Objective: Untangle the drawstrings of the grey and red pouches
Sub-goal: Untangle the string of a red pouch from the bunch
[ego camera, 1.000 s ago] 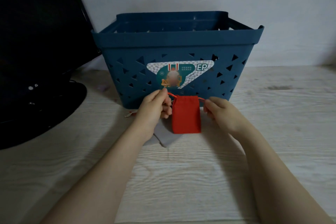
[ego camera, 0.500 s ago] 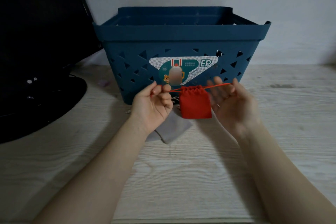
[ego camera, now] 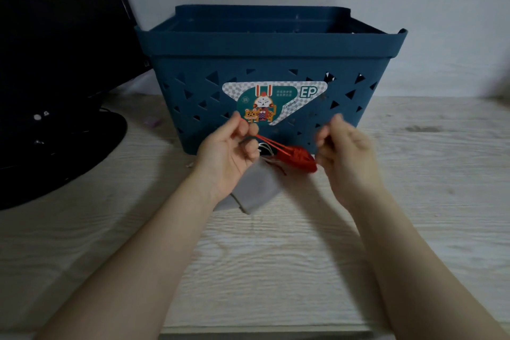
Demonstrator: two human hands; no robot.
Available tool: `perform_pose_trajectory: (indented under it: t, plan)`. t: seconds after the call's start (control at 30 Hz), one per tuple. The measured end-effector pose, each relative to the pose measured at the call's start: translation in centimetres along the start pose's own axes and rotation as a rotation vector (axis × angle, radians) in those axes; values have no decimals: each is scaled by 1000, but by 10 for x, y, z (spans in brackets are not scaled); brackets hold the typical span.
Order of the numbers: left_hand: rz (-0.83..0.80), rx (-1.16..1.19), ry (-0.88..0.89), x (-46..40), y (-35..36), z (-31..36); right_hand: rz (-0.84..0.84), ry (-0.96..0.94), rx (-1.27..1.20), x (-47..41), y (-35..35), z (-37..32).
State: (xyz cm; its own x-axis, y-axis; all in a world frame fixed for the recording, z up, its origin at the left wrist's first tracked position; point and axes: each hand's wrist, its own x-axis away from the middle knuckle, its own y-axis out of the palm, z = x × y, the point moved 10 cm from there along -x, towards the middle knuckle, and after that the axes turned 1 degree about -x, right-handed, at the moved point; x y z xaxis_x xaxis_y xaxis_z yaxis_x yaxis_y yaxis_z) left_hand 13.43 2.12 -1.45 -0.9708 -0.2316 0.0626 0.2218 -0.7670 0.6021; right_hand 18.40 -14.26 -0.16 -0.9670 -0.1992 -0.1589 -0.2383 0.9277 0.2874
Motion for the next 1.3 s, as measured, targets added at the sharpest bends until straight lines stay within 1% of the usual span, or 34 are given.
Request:
perform_pose_trajectory:
  t: [0.07,0.1,0.13,0.2,0.27,0.3,0.37,0.43,0.47,0.57,0.6,0.67,0.73,0.83,1.03,1.1,1.2,1.23,1.3]
  plan:
    - [16,-232,38,1,0,-2,-56,-182,479,7,13,-5]
    - [29,-359,58,2,-1,-3,-103,-245,649,11,23,-3]
    - [46,-460,74,2,-2,-3,-154,-294,759,14,32,1]
    - [71,-543,90,2,-4,-1,-254,-352,814,19,45,6]
    - [74,-522,93,3,-4,3,-331,-393,820,23,54,7]
    - [60,-501,86,4,-3,3,-360,-396,834,23,58,9]
    - [-5,-498,49,6,4,-5,-399,-342,875,22,60,18]
    - [-74,-539,8,8,12,-14,-377,-227,821,19,56,26]
    - [-88,-549,0,9,13,-17,-336,-145,723,16,51,30]
    - [-58,-573,-11,7,9,-21,-218,117,288,12,36,41]
    - [-52,-607,-22,6,7,-24,-205,159,174,11,35,42]
    - [-76,-676,-18,6,10,-29,-203,194,39,10,36,41]
    - [-110,-696,7,6,15,-31,-224,190,24,10,39,40]
    - [-124,-735,19,6,17,-33,-250,156,79,12,41,37]
    - [-99,-764,22,2,12,-33,-211,130,128,10,38,31]
    - [-87,-696,-35,4,11,-34,-170,174,89,9,33,33]
    - [-92,-398,-178,6,10,-40,-144,251,-19,10,30,39]
    - [-97,-388,-199,7,11,-42,-150,263,-51,11,31,40]
    - [-85,-502,-186,5,11,-43,-175,228,-79,9,31,37]
